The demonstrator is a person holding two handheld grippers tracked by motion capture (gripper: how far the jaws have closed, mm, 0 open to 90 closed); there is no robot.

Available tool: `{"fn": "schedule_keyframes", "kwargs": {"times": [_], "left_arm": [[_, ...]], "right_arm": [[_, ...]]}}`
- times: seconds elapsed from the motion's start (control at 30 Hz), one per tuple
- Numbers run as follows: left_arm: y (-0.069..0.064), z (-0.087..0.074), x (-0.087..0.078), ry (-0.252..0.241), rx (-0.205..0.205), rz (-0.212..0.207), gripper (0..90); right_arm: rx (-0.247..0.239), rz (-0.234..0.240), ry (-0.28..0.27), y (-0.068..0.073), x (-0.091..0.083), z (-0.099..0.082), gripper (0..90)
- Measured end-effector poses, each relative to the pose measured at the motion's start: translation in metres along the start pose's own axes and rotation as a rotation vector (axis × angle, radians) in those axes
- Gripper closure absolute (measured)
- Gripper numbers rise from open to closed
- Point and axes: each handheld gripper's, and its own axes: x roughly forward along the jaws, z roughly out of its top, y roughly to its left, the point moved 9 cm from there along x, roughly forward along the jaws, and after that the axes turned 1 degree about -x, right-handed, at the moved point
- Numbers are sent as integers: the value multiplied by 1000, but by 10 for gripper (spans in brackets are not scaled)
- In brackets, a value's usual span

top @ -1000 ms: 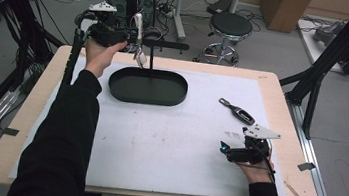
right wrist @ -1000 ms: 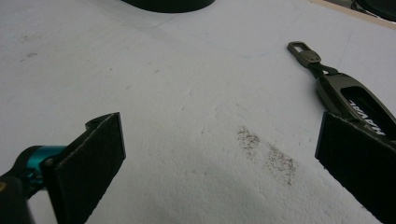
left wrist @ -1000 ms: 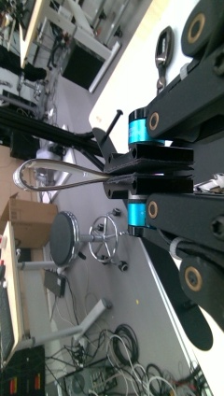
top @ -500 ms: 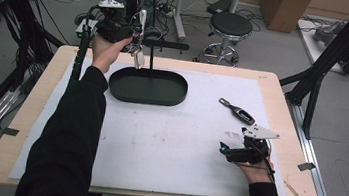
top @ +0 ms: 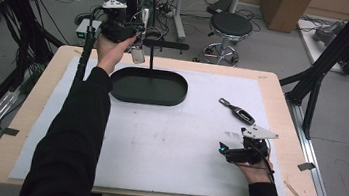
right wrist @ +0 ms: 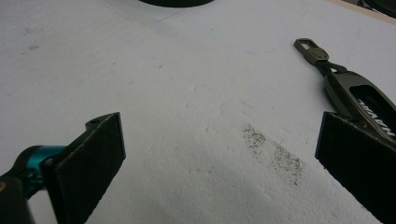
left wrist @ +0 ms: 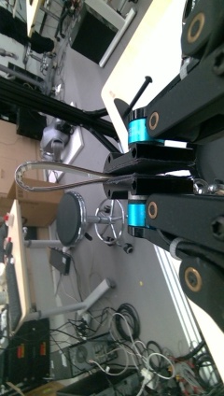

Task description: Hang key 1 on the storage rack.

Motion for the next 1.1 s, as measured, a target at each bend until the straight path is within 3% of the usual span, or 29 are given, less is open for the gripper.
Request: {"fn": "schedule_keyframes", "kwargs": {"times": [0.23, 0.47, 0.73, 0.83, 0.9, 0.93, 1.1], "left_arm": [[-11, 1, 2, -4, 17, -27, 858], [-14, 1, 7, 2, 40, -8, 853], [-30, -10, 21, 74, 135, -24, 844], [-31, -14, 24, 94, 121, -38, 819], [-32, -16, 25, 107, 106, -72, 788], [-32, -17, 25, 111, 102, -73, 715], [-31, -16, 22, 118, 86, -82, 625]], "right_arm": [[1, -1, 7, 0, 1, -1, 8], [-3, -1, 9, 1, 1, -1, 8], [-15, 0, 13, 0, 3, -1, 8], [-14, 0, 17, 1, 3, -2, 8], [-11, 1, 18, 1, 2, -2, 8], [-12, 1, 17, 1, 2, -2, 8], [-14, 1, 17, 1, 2, -2, 8]]}}
